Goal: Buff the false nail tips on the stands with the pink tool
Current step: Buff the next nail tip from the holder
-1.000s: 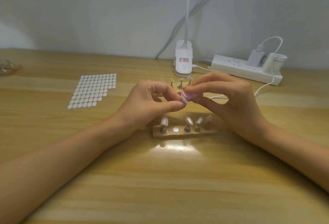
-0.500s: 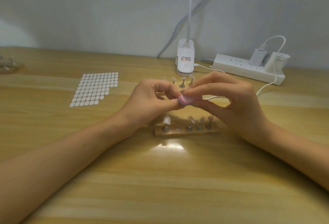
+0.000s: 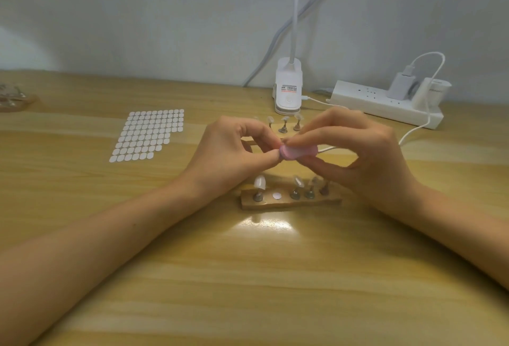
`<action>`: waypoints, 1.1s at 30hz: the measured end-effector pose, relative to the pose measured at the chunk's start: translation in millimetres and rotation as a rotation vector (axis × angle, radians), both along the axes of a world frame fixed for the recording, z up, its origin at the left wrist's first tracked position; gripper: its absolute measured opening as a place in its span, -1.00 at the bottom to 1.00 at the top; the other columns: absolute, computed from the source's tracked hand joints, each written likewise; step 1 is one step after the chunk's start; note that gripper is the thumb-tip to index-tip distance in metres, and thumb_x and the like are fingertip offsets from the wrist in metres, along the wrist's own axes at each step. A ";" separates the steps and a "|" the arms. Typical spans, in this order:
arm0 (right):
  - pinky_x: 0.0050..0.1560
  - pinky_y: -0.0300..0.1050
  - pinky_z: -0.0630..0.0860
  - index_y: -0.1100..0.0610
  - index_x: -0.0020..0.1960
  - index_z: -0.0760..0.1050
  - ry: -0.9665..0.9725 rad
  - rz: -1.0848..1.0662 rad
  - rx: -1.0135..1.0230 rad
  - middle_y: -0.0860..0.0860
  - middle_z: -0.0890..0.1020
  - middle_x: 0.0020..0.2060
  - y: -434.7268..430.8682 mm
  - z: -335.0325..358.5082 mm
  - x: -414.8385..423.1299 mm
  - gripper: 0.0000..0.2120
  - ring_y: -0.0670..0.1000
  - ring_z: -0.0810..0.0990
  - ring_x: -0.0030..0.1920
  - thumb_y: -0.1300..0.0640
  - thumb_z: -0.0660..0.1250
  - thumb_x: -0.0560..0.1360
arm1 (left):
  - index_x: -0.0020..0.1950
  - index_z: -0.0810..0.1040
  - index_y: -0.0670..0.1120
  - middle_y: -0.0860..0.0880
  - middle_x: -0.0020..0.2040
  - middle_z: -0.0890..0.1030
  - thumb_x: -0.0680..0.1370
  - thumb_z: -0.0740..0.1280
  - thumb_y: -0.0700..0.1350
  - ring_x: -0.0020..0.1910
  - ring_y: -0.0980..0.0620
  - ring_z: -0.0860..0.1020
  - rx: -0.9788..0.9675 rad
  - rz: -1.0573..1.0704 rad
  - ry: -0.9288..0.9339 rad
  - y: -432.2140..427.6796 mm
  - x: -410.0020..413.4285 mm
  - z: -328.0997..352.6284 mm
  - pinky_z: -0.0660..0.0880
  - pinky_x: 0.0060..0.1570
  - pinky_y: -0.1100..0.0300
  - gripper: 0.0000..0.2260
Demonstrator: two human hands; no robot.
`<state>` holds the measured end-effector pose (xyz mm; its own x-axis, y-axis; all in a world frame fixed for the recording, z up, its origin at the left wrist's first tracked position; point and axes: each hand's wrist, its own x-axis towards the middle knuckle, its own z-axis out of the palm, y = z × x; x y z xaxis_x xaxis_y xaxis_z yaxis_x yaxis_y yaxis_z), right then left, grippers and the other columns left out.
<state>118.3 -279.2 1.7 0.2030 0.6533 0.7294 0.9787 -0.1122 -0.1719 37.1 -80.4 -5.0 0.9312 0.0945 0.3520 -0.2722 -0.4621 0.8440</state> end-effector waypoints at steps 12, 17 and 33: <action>-0.04 -0.09 0.57 0.14 0.08 0.66 0.124 -0.037 0.055 0.10 0.65 -0.11 -1.3 8.2 3.8 -0.82 0.01 0.63 -0.10 0.17 0.47 0.49 | -0.16 0.73 -0.07 0.02 -0.25 0.70 0.48 0.53 -0.18 -0.54 0.25 0.39 -0.025 -0.085 0.004 1.4 3.0 -2.1 0.26 -0.47 0.46 -0.97; -0.06 -0.05 0.57 0.17 0.06 0.68 0.100 -0.064 0.051 0.11 0.65 -0.11 0.5 6.6 4.6 -0.84 0.03 0.64 -0.11 0.22 0.49 0.48 | -0.17 0.74 -0.03 0.06 -0.28 0.69 0.49 0.52 -0.17 -0.53 0.22 0.33 -0.043 -0.097 0.016 2.3 3.5 -2.1 0.25 -0.48 0.41 -0.94; 0.01 -0.12 0.55 0.16 0.07 0.67 0.172 -0.074 0.112 0.07 0.66 -0.08 -2.0 2.2 1.9 -0.85 0.01 0.63 -0.05 0.21 0.47 0.51 | -0.15 0.70 0.03 -0.10 -0.10 0.65 0.45 0.51 -0.12 -0.33 0.15 0.52 -0.156 -0.061 -0.067 3.4 2.4 -1.3 0.60 -0.26 0.16 -0.94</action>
